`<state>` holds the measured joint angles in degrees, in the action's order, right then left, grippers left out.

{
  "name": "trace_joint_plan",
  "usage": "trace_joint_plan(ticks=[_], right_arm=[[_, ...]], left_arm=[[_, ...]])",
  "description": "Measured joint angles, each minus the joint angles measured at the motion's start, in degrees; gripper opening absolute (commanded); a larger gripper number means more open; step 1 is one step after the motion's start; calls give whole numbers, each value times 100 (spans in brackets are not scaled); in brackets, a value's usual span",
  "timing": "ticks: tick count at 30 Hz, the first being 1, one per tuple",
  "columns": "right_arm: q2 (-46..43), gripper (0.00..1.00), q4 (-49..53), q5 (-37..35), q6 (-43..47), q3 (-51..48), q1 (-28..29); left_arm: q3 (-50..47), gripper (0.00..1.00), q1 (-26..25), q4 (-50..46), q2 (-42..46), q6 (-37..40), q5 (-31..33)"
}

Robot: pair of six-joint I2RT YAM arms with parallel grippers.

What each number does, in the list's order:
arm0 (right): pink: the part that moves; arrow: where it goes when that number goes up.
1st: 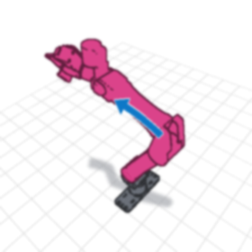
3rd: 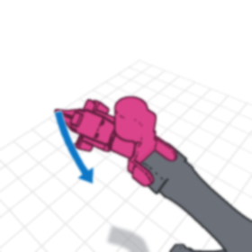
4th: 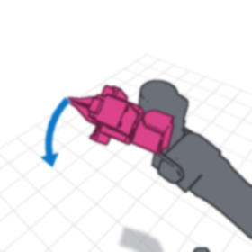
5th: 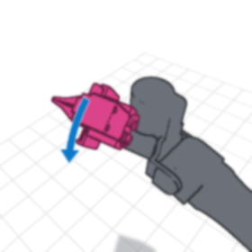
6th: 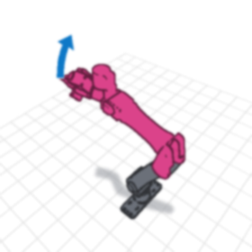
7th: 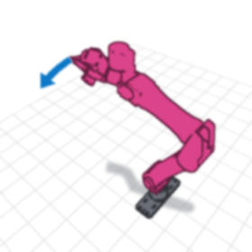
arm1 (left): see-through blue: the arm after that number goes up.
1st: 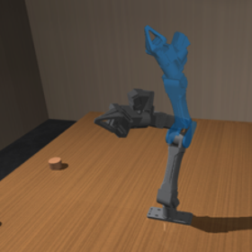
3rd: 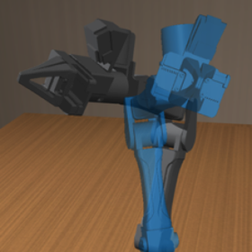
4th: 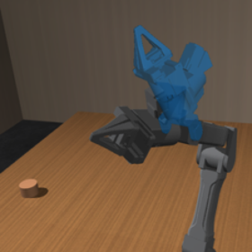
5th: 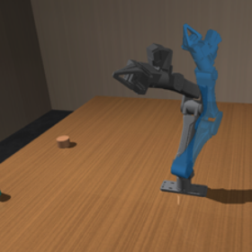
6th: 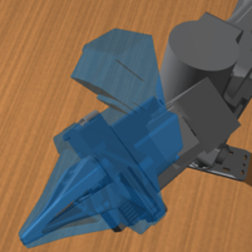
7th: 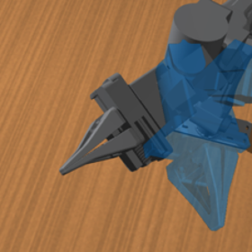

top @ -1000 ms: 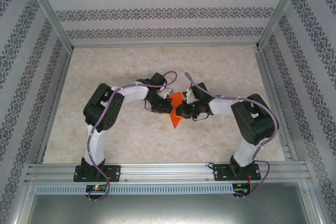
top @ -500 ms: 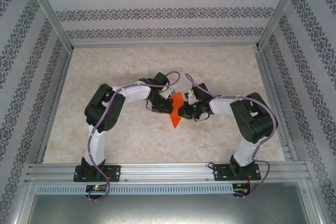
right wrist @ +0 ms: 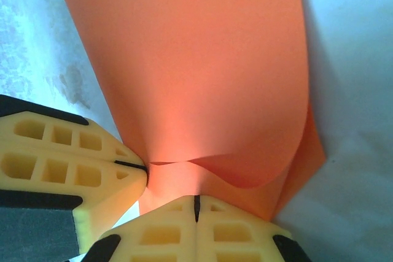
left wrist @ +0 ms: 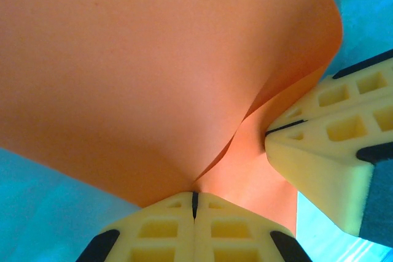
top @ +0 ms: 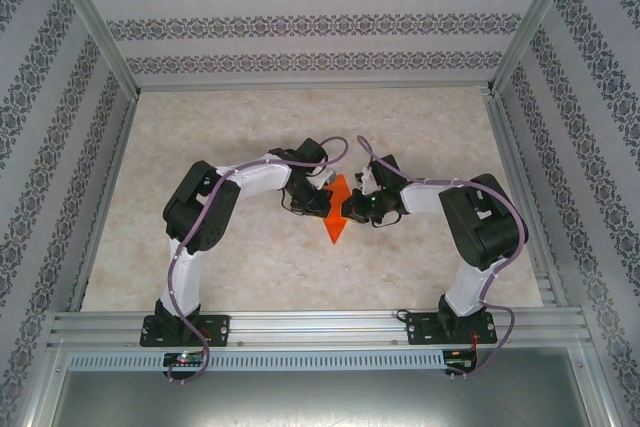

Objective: Fold a paper plane with a square sheet of paper (pick it up from the middle)
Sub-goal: Third fold the triangle at the center of the table.

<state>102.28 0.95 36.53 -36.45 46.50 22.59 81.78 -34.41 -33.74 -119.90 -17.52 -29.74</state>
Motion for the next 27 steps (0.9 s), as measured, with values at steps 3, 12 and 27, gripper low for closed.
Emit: trace_joint_plan(ticks=[3, 12, 27], right_arm=[[4, 0, 15, 9, 50, 4, -37], [11, 0, 61, -52, 92, 39, -146], [9, 0, 570, -544, 258, 374, -354]], left_arm=[[0, 4, -4, 0, 4, 35, 33], [28, 4, -42, 9, 4, 85, 153], [57, 4, -52, 76, 2, 107, 280]])
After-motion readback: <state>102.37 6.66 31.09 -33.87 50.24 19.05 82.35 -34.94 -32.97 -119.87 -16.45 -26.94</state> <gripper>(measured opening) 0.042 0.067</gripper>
